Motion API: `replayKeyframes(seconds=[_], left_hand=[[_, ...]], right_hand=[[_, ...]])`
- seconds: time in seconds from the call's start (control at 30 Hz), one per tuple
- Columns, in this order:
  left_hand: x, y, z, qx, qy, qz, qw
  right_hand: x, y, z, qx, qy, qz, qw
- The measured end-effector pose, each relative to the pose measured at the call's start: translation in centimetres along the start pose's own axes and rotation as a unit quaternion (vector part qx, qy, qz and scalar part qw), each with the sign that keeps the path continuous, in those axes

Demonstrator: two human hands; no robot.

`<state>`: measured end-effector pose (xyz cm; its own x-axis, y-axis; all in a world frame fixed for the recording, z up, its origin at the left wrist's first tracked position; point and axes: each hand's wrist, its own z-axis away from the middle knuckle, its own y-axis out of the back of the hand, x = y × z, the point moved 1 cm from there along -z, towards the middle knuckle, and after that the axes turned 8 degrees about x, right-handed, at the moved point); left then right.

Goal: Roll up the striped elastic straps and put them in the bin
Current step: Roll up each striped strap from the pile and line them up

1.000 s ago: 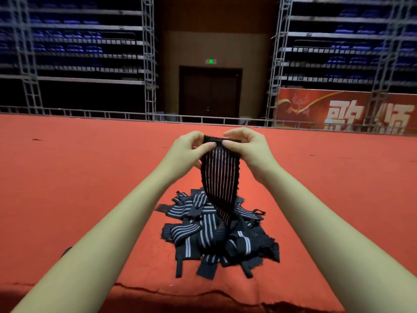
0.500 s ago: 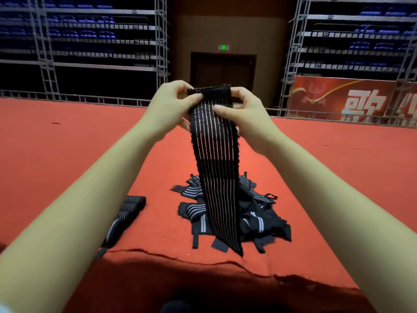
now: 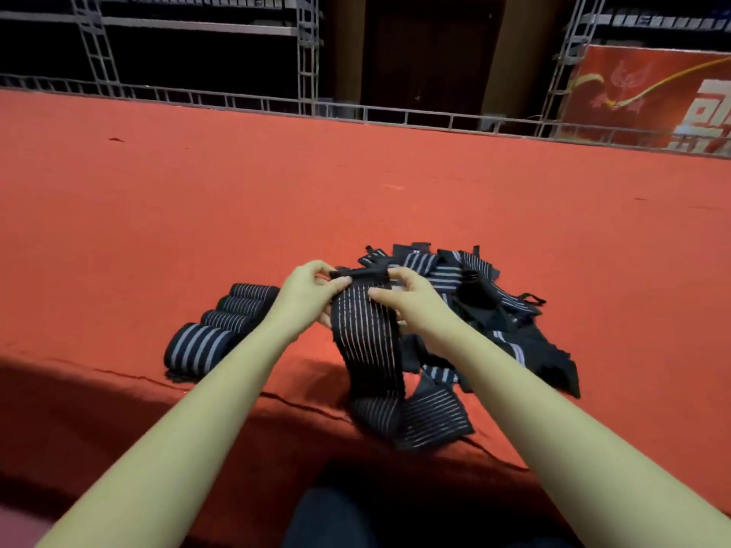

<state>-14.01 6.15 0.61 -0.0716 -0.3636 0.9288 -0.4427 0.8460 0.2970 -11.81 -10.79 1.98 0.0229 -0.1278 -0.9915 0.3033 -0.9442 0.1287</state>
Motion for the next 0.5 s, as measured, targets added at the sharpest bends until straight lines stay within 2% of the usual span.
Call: replayKeyframes(seconds=[0.17, 0.27, 0.4, 0.5], left_hand=[[-6.5, -1.4, -2.8, 0.040, 0.041, -0.053, 0.997], [-9.5, -2.1, -4.1, 0.052, 0.037, -0.140, 0.988], [-11.6, -2.9, -4.6, 0.058, 0.038, -0.174, 0.982], [-12.2, -3.3, -4.8, 0.056, 0.011, -0.204, 0.977]], right_hand=[[4.8, -1.1, -2.7, -0.014, -0.056, 0.069, 0.996], [7.7, -1.8, -4.1, -0.039, -0.041, 0.107, 0.993], [10.5, -2.4, -5.3, -0.076, -0.006, 0.195, 0.978], [11.3, -2.5, -5.6, -0.060, 0.012, 0.241, 0.969]])
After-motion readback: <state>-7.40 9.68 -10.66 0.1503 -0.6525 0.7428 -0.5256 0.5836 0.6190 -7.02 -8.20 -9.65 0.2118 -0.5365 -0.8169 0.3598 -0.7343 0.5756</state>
